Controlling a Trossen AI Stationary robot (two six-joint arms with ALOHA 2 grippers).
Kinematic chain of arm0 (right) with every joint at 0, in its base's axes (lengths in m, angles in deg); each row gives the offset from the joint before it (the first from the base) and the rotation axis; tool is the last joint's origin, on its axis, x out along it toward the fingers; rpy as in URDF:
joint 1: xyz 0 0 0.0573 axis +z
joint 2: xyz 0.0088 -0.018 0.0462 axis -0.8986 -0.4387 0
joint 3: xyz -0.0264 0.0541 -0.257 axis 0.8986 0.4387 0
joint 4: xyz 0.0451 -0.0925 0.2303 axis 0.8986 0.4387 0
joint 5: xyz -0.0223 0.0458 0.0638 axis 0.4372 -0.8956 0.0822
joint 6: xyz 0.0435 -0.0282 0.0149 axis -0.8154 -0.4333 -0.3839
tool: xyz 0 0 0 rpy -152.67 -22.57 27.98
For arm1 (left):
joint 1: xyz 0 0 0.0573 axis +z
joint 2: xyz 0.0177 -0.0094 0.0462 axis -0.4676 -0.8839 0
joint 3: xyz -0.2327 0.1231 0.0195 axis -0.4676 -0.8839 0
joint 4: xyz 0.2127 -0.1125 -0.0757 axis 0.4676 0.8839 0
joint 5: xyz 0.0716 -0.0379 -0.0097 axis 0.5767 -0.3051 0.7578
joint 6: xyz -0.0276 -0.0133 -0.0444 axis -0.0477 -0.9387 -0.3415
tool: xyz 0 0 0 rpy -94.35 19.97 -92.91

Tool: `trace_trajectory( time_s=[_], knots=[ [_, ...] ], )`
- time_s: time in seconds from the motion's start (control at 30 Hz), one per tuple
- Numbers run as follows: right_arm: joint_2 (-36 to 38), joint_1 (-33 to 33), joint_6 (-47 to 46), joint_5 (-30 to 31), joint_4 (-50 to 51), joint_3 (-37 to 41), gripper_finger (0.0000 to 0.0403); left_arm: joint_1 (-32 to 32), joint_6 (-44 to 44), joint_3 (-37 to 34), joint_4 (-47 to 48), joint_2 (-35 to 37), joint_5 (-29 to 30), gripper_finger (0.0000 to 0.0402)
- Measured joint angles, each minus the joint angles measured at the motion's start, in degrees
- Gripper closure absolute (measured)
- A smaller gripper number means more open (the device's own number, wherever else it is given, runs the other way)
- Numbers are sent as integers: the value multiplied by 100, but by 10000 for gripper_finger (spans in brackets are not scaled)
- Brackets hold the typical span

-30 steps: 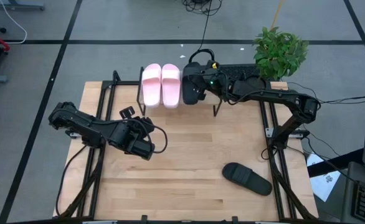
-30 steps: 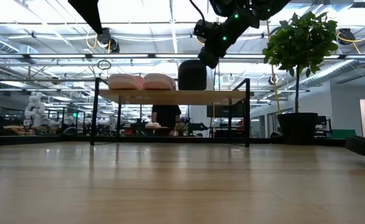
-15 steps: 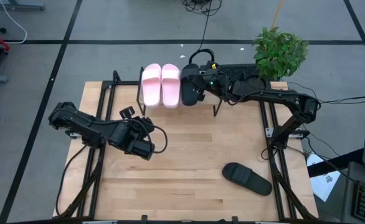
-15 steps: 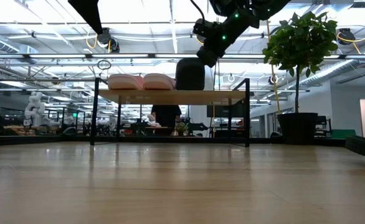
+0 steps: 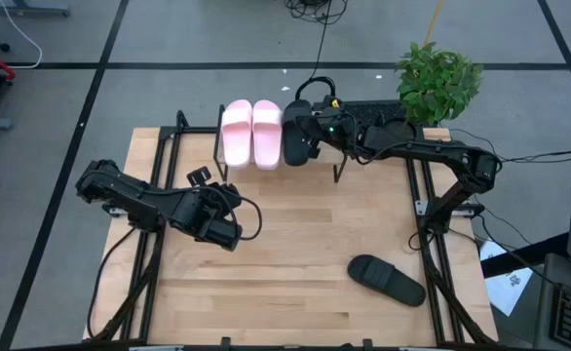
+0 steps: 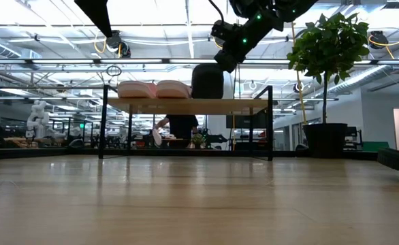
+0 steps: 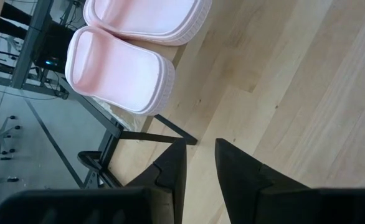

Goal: Pick and place slides into the shelf
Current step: Put the top black slide on the shelf

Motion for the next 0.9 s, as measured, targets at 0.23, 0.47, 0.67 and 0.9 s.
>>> trace_trajectory(
  time_s=[0.23,0.47,0.67,0.9],
  knots=[
    [11,0,-46,13,1,254,403,0,2,0,0,0,2,314],
    [11,2,-130,19,-89,400,403,0,2,0,0,0,5,314],
    [11,2,28,22,-517,401,403,0,2,0,0,0,7,314],
    [9,2,39,20,-512,402,403,0,15,0,0,0,7,314]
  ],
)
